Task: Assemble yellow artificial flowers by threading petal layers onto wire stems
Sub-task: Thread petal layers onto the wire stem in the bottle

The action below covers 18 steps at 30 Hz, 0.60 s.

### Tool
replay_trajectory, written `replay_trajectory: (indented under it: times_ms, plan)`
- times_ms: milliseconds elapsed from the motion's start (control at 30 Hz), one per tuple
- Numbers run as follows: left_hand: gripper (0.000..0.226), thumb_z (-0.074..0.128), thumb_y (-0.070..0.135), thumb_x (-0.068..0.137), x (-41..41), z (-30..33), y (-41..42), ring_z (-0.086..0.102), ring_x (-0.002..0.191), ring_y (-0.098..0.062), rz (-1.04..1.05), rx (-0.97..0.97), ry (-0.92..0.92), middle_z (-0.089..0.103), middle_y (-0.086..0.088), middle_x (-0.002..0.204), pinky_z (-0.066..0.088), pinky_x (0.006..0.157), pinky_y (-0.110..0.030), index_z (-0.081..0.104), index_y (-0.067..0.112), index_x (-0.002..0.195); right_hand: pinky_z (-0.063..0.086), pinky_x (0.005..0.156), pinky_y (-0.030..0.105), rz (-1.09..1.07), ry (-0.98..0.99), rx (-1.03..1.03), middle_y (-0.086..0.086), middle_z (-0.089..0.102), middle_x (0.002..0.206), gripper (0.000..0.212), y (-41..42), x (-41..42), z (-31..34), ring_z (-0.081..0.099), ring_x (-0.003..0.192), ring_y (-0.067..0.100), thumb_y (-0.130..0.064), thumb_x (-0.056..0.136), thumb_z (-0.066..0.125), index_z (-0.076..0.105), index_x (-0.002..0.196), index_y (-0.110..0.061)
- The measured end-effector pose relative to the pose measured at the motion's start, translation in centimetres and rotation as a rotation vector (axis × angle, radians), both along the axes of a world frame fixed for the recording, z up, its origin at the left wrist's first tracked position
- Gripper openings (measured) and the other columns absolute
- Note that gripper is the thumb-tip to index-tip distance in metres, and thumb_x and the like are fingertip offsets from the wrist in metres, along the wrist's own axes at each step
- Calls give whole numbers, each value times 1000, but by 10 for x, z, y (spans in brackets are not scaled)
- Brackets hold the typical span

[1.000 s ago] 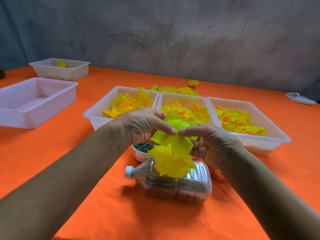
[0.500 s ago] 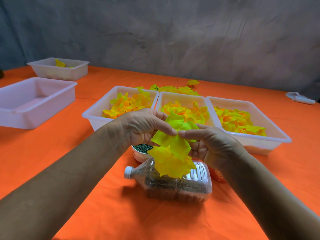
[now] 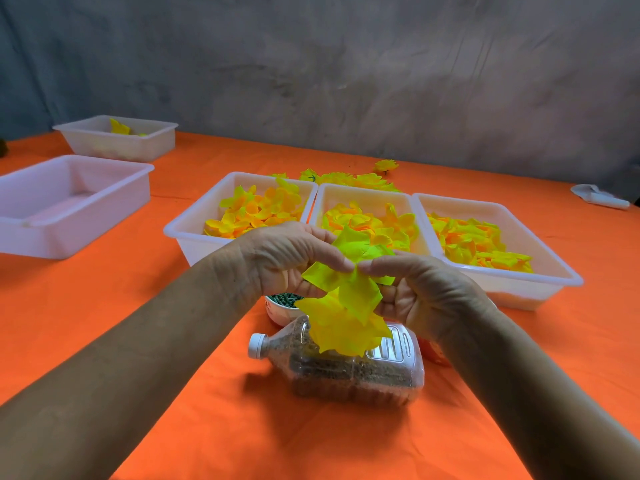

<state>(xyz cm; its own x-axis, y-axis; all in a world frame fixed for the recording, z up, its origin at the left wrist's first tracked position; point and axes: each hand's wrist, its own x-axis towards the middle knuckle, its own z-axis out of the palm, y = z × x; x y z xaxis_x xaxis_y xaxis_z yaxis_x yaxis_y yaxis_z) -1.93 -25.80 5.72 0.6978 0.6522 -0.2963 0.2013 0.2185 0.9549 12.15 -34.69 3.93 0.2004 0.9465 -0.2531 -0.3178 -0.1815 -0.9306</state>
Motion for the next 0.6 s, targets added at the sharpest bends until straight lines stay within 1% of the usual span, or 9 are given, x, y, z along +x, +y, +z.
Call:
replay_trajectory:
  times_ms: [67, 100, 200, 233, 333, 400, 500, 567, 600]
  plan:
    - [59, 66, -5, 77, 1, -2, 0, 56, 92, -20, 5, -11, 9, 51, -14, 131, 48, 54, -29, 47, 6, 132, 59, 56, 32, 3, -7, -15, 14, 73, 87, 56, 0, -1, -1, 71, 62, 24, -2, 50, 69, 63, 106, -3]
    - [57, 65, -5, 77, 1, -3, 1, 56, 92, -20, 6, -20, 7, 51, -14, 132, 47, 54, -30, 48, 6, 130, 58, 55, 31, 3, -4, -17, 14, 73, 87, 54, 0, -1, -2, 71, 62, 24, -2, 51, 68, 63, 105, -3]
    - [43, 65, -5, 77, 1, -5, 1, 58, 84, -17, 21, -52, -22, 54, -11, 120, 47, 55, -31, 52, 11, 115, 58, 53, 29, 4, 27, -18, 12, 73, 81, 41, 0, -1, -3, 70, 60, 23, -4, 52, 67, 65, 93, -5]
    - [41, 65, -5, 77, 2, -5, 2, 58, 81, -16, 24, -58, -23, 55, -10, 116, 46, 55, -31, 52, 11, 113, 58, 53, 30, 0, 33, -23, 12, 73, 81, 39, 0, -1, -3, 70, 60, 23, -3, 53, 66, 65, 92, -5]
    - [52, 63, -4, 79, 3, -7, 2, 61, 75, -16, 9, -61, -2, 59, -9, 108, 46, 57, -30, 49, 8, 128, 57, 50, 30, -11, 36, -52, 12, 73, 80, 41, 0, -2, -4, 70, 59, 23, -2, 54, 66, 64, 95, -4]
    - [57, 62, -3, 81, 3, -7, 2, 61, 73, -16, 6, -62, -2, 60, -9, 104, 46, 59, -30, 45, 7, 134, 56, 50, 29, -17, 23, -71, 13, 73, 82, 39, 0, -2, -4, 70, 60, 24, 2, 61, 66, 63, 99, -3]
    - [58, 62, -3, 81, 3, -6, 2, 61, 74, -16, -4, -45, 8, 60, -8, 101, 46, 60, -31, 44, 7, 135, 56, 50, 28, -44, -45, -73, 10, 73, 78, 26, 0, -2, -2, 70, 57, 22, 4, 72, 66, 60, 94, -9]
    - [55, 64, -2, 80, 3, -5, 2, 61, 78, -17, -10, -14, 23, 61, -8, 101, 47, 62, -31, 48, 6, 132, 53, 48, 26, -78, -90, -54, 7, 73, 71, 31, -2, -2, 1, 68, 52, 19, 5, 71, 69, 53, 90, -14]
    - [54, 65, -2, 79, 3, -5, 2, 60, 84, -18, -10, 4, 33, 60, -9, 103, 47, 63, -32, 50, 6, 129, 51, 46, 24, -79, -117, -40, 6, 72, 70, 33, -3, -1, 2, 67, 51, 17, 5, 70, 70, 52, 90, -14]
